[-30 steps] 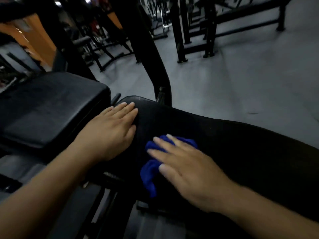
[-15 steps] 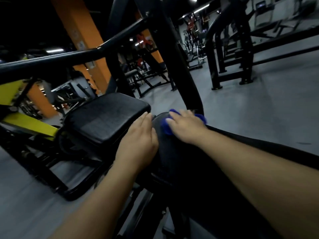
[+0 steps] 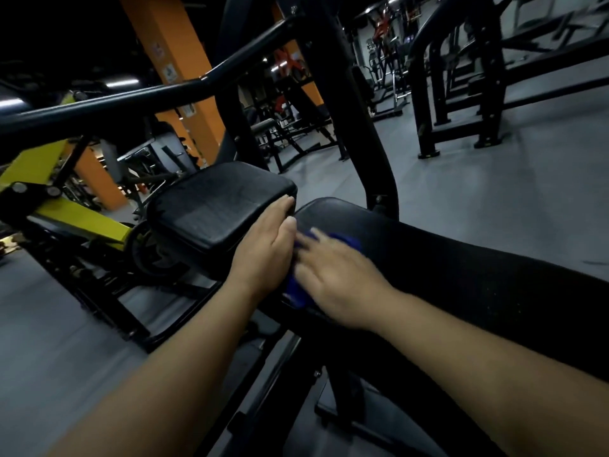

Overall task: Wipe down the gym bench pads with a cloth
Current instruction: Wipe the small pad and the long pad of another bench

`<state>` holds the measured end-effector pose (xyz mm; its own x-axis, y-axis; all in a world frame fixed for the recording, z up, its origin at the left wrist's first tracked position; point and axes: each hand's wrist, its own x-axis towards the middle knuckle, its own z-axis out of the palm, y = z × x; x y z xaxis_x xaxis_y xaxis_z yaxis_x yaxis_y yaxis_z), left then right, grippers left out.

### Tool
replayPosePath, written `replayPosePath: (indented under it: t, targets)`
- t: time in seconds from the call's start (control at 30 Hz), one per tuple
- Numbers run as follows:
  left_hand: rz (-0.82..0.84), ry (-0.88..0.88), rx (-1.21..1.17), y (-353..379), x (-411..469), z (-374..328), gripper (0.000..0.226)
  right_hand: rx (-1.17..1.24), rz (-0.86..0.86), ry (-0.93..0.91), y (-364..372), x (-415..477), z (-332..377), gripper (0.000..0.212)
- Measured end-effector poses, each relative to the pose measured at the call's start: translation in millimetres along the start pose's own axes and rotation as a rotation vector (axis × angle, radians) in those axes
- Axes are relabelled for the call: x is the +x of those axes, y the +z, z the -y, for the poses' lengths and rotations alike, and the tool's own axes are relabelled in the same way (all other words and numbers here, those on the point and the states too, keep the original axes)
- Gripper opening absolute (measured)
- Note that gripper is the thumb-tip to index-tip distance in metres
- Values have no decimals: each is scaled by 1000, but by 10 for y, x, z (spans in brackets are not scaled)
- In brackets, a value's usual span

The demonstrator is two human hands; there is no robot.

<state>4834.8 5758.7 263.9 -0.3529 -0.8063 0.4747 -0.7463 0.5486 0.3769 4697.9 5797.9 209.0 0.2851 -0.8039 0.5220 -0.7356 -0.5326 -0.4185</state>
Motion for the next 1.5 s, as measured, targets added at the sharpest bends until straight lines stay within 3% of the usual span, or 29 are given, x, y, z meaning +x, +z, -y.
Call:
replayPosePath:
  t: [0.07, 0.13, 0.3, 0.4, 0.47, 0.57, 0.63, 0.7, 0.77, 0.83, 0.87, 0.9, 0.97, 1.03, 1.07, 1.13, 1.23, 1.3, 1.33, 1.47, 1.5]
  targets:
    - [15, -9, 22, -4, -12, -19, 61, 39, 65, -123, -113, -563, 79, 53]
    - [53, 5, 116, -10, -22, -38, 59, 1, 109, -127, -223, -873, -58, 57]
    - [183, 189, 472, 0, 0, -143, 51, -121, -9, 293, -48, -492, 75, 55]
    - [218, 186, 480, 34, 7, -220, 52, -45, 65, 87, -78, -820, 208, 58]
    - [235, 156, 439, 88, -21, -273, 53, 6, 124, 66, -226, -1176, -53, 66]
    - [211, 134, 472, 182, -86, -348, 50, -133, 35, 393, -324, -1295, -569, 71]
    - [207, 165, 525, 214, -80, -343, 50, -210, -46, 505, -231, -1038, -550, 64]
    - [261, 217, 607, 237, -79, -307, 51, -170, -84, 440, -132, -837, -342, 57]
    - [351, 244, 685, 234, -59, -312, 57, 16, -45, 233, -159, -982, -209, 53]
    - [432, 240, 756, 259, -20, -354, 56, 144, 15, 56, -272, -1378, -334, 50]
    - [453, 242, 769, 293, -2, -381, 53, 92, 6, 57, -332, -1525, -502, 49]
    - [460, 245, 754, 346, 14, -421, 52, -18, -35, 139, -379, -1606, -737, 51]
    - [448, 243, 715, 485, 5, -492, 51, -295, -94, 494, -447, -1550, -1109, 56]
    - [421, 237, 724, 594, -2, -496, 51, -315, -91, 893, -442, -1192, -1225, 53]
    - [422, 229, 730, 614, 1, -477, 52, -271, -94, 976, -389, -946, -1200, 54]
    - [430, 225, 752, 612, 7, -462, 52, -221, -146, 891, -261, -549, -1070, 57]
    - [426, 228, 765, 615, 42, -516, 58, 24, -167, 460, -176, -580, -781, 43]
    - [426, 207, 753, 651, 54, -584, 66, 127, -158, 291, -299, -874, -903, 35]
    - [399, 200, 747, 680, 50, -603, 65, 94, -159, 329, -348, -1004, -1092, 35]
    - [303, 187, 739, 785, 8, -602, 52, -101, -157, 981, -467, -837, -1617, 52]
    - [315, 182, 731, 790, 10, -591, 53, -132, -147, 991, -438, -629, -1556, 55]
